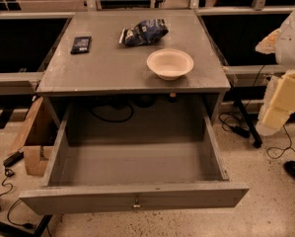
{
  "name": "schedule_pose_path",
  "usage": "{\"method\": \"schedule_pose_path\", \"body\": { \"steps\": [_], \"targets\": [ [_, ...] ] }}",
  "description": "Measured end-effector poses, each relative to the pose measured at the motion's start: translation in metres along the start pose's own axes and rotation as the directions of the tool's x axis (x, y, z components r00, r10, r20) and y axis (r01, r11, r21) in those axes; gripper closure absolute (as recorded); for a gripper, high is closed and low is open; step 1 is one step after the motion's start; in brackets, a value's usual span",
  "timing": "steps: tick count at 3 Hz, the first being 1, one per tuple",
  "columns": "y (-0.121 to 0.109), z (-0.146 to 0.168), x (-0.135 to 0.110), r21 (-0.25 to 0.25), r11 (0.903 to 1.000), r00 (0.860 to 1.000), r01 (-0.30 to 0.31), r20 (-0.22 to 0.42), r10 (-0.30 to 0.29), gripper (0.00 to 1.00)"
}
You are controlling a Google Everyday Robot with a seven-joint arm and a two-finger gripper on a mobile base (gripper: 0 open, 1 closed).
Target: Place rxbar blueberry into top drawer
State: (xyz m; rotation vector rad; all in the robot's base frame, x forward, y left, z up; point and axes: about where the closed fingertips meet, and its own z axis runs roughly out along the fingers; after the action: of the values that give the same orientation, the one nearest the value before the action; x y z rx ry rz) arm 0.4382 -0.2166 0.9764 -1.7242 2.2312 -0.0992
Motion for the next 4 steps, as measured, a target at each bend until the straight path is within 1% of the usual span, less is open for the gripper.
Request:
{"method": "schedule_pose_path", "body": {
  "steps": [1, 2, 3, 4],
  "targets": [
    [0.0, 0.0, 0.0, 0.0, 1.0, 1.0, 0.0, 0.0, 0.0, 0.0],
    [-0.017, 0.003, -0.01, 0.047, 0.9985, 0.999, -0.028, 0.029, 0.027, 0.0],
    [-0.047, 0.019, -0.038, 0.106, 0.9891, 0.99, -0.102, 0.11, 0.091, 0.0],
    [-0.097, 0.039, -0.101, 0.179, 0.9613, 0.947, -0.209, 0.281, 0.154, 0.0]
  ]
}}
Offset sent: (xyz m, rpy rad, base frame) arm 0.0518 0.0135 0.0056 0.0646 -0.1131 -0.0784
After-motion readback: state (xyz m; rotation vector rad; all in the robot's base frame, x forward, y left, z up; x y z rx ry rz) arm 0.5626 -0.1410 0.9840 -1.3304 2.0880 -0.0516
